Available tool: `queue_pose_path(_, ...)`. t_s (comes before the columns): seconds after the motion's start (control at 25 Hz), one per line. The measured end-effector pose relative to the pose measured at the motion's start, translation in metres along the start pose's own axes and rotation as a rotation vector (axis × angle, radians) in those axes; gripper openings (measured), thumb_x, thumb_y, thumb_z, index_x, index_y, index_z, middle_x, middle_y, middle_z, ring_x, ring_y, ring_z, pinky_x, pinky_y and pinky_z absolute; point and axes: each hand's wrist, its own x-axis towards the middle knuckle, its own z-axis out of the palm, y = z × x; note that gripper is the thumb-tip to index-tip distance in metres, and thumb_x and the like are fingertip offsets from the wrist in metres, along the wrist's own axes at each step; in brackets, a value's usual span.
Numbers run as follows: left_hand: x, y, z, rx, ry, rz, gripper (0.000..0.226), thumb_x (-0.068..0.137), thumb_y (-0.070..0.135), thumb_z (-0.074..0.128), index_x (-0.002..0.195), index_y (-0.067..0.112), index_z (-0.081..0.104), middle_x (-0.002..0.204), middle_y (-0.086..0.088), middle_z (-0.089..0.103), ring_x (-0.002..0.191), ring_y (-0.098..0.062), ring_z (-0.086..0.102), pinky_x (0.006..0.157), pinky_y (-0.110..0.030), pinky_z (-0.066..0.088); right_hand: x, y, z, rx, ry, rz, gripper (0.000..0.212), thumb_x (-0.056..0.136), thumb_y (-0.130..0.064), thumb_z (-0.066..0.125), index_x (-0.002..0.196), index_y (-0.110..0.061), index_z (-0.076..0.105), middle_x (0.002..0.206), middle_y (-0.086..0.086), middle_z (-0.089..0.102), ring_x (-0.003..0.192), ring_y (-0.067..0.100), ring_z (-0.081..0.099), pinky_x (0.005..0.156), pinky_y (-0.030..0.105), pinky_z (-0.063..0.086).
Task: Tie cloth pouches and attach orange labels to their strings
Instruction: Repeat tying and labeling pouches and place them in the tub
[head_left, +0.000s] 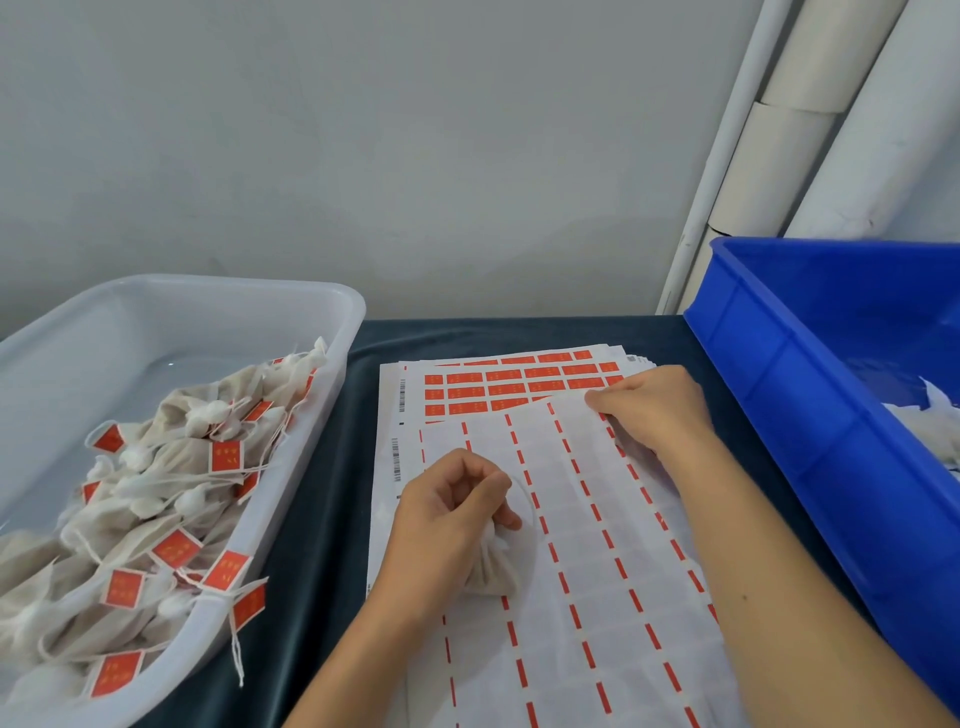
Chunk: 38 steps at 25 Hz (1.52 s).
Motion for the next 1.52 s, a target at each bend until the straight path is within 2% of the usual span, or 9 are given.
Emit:
queue_pose_path(0.12, 0.001, -0.001, 0.0, 0.014, 0.004, -0.007, 0.014, 0.103, 0.029, 0.064, 0.093, 0.022, 0.072, 0.083, 0.005, 0.079, 0.076, -0.013, 0.076, 0.065, -0.012, 0.055, 0.003, 0.0, -0.001, 0.024, -0.007, 0.012, 0.029, 0.078, -0.047, 0.085, 0.088, -0.029, 0.063, 0.077, -0.017, 0.061, 0.071, 0.013, 0.068, 0.066, 0.028, 0.056)
queue_pose_path(0.24, 0.001, -0.001, 0.0, 0.015, 0.008, -0.009, 0.014, 0.103, 0.029, 0.064, 0.094, 0.022, 0.072, 0.084, 0.005, 0.079, 0.076, -0.013, 0.076, 0.064, -0.011, 0.055, 0.003, 0.0, -0.002, 0.019, -0.026, -0.008, 0.027, 0.08, -0.045, 0.084, 0.091, -0.029, 0.066, 0.075, -0.019, 0.06, 0.07, 0.011, 0.067, 0.059, 0.025, 0.051)
queue_pose_path(0.36, 0.001, 0.0, -0.001, -0.001, 0.009, -0.007, 0.015, 0.103, 0.028, 0.064, 0.093, 0.021, 0.072, 0.082, 0.004, 0.078, 0.076, -0.014, 0.076, 0.064, -0.011, 0.055, 0.003, 0.0, -0.003, -0.003, -0.03, -0.039, 0.021, 0.083, -0.043, 0.082, 0.083, -0.028, 0.068, 0.074, -0.02, 0.06, 0.067, 0.01, 0.065, 0.055, 0.022, 0.045)
queue_pose_path(0.56, 0.0, 0.001, -0.002, -0.035, 0.016, -0.012, 0.016, 0.103, 0.026, 0.064, 0.092, 0.019, 0.072, 0.079, 0.001, 0.076, 0.076, -0.017, 0.076, 0.066, -0.014, 0.056, 0.0, 0.009, 0.004, -0.156, 0.07, -0.184, 0.025, 0.096, -0.039, 0.068, 0.077, -0.024, 0.071, 0.077, -0.012, 0.067, 0.068, 0.013, 0.067, 0.058, 0.022, 0.047)
queue_pose_path(0.72, 0.0, 0.002, -0.003, -0.078, 0.032, -0.016, 0.016, 0.103, 0.024, 0.064, 0.091, 0.017, 0.072, 0.078, -0.002, 0.074, 0.075, -0.019, 0.076, 0.068, -0.019, 0.059, -0.002, 0.008, -0.002, -0.07, 0.177, -0.171, 0.027, 0.101, -0.028, 0.062, 0.075, -0.022, 0.064, 0.078, -0.005, 0.066, 0.066, 0.013, 0.064, 0.055, 0.02, 0.042)
queue_pose_path(0.96, -0.001, 0.004, -0.001, -0.075, 0.04, -0.033, 0.015, 0.103, 0.023, 0.065, 0.09, 0.017, 0.072, 0.077, 0.0, 0.074, 0.075, -0.019, 0.075, 0.067, -0.018, 0.059, -0.01, 0.007, -0.004, -0.14, 0.028, -0.291, 0.02, 0.093, -0.052, 0.067, 0.086, -0.034, 0.064, 0.088, -0.019, 0.061, 0.075, 0.007, 0.063, 0.066, 0.025, 0.048)
queue_pose_path(1.16, -0.002, 0.005, -0.002, -0.081, 0.037, -0.032, 0.015, 0.103, 0.024, 0.064, 0.092, 0.017, 0.072, 0.078, -0.002, 0.074, 0.077, -0.021, 0.075, 0.072, -0.022, 0.062, -0.005, 0.008, -0.003, -0.099, -0.055, -0.256, 0.014, 0.091, -0.047, 0.072, 0.084, -0.036, 0.069, 0.085, -0.022, 0.062, 0.077, 0.007, 0.064, 0.067, 0.024, 0.049)
queue_pose_path(1.28, -0.002, 0.005, -0.003, -0.081, 0.033, -0.03, 0.016, 0.103, 0.024, 0.064, 0.091, 0.017, 0.072, 0.078, -0.001, 0.073, 0.076, -0.02, 0.075, 0.071, -0.021, 0.061, -0.001, 0.009, -0.006, -0.046, 0.001, -0.227, 0.011, 0.091, -0.041, 0.075, 0.086, -0.031, 0.074, 0.076, -0.024, 0.058, 0.074, 0.007, 0.062, 0.059, 0.018, 0.041)
queue_pose_path(1.52, -0.002, 0.004, -0.004, -0.073, 0.044, -0.045, 0.017, 0.103, 0.025, 0.065, 0.089, 0.02, 0.073, 0.079, 0.0, 0.073, 0.077, -0.022, 0.075, 0.07, -0.022, 0.06, 0.005, 0.011, -0.005, -0.088, 0.084, -0.194, 0.03, 0.1, -0.031, 0.064, 0.074, -0.018, 0.069, 0.075, -0.003, 0.067, 0.066, 0.016, 0.065, 0.055, 0.022, 0.042)
